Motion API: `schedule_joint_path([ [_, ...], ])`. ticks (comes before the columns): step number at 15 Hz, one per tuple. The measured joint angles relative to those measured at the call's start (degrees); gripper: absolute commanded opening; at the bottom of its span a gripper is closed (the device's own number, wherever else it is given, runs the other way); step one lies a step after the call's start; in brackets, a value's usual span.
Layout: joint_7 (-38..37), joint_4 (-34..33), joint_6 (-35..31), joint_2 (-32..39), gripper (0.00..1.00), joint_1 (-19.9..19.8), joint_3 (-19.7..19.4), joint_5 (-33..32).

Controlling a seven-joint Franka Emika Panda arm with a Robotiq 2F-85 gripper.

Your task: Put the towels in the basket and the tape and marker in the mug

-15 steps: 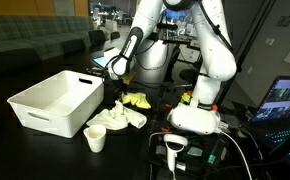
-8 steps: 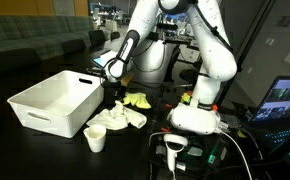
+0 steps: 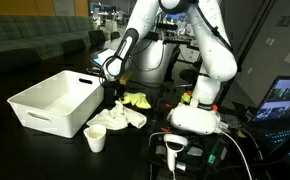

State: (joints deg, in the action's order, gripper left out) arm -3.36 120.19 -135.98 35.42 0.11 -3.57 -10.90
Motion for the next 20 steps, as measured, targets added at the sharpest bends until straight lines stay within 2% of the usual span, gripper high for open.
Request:
schedule_joint_path([
  [5,-2.7,0.6,0.8,-3.4,0.01,1.2,-0.1,0.0],
  [8,-7.6,3.0,0.5,-8.8,0.01,2.3,-0.5,0.0],
  [16,-21.5,13.1,0.7,-32.0,0.01,4.2,0.2,0.0],
  [20,-29.3,20.0,0.9,-44.7,0.01,4.5,5.3,1.6],
])
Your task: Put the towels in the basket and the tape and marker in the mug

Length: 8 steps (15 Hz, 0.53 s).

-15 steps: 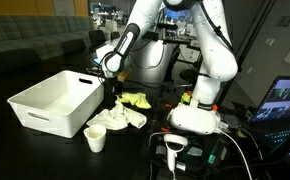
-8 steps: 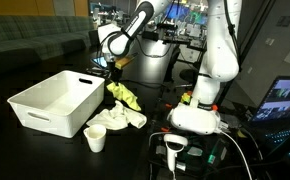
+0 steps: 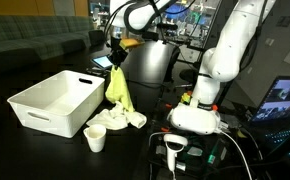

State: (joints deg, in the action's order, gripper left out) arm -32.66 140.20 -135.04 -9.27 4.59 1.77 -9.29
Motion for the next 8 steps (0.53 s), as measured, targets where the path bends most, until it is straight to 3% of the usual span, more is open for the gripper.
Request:
schedule_joint_path([
  [8,-14.8,3.7,12.8,-22.3,0.01,3.8,13.9,9.7],
])
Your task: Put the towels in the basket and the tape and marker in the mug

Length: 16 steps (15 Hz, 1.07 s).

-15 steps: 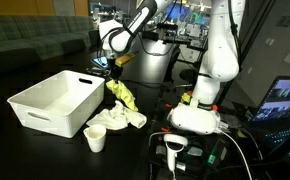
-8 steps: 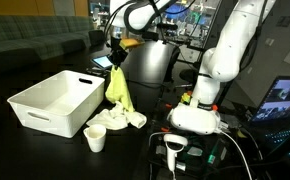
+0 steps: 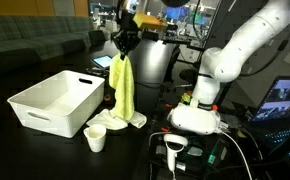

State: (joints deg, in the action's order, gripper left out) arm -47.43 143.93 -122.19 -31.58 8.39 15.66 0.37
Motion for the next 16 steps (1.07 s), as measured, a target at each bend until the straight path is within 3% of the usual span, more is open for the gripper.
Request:
schedule_joint_path([
  [6,-12.0,-9.7,13.9,-10.2,0.01,3.3,8.2,5.5],
  [12,-20.3,-25.3,21.0,-6.5,0.01,1.9,14.0,5.6],
  [14,-20.4,-29.0,21.1,-3.2,0.01,0.7,13.4,5.3],
  [16,-18.4,-29.4,19.9,-0.1,0.01,-1.1,10.1,5.3],
])
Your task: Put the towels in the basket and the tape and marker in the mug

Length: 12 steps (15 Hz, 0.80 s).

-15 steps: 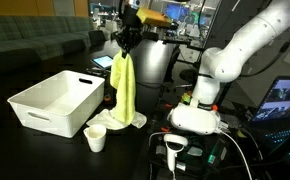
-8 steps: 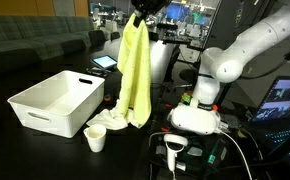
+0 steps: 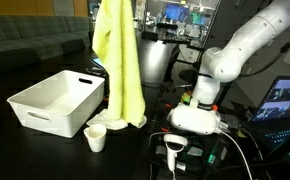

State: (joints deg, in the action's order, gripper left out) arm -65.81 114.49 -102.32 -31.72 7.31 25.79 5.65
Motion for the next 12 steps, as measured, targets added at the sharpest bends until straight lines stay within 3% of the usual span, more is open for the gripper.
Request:
schedule_joint_path([
  [6,6.2,-6.3,-5.3,14.6,0.01,-4.7,-10.3,-0.2],
  [12,13.6,-20.8,-8.4,33.4,0.01,-5.7,-15.8,-3.3],
])
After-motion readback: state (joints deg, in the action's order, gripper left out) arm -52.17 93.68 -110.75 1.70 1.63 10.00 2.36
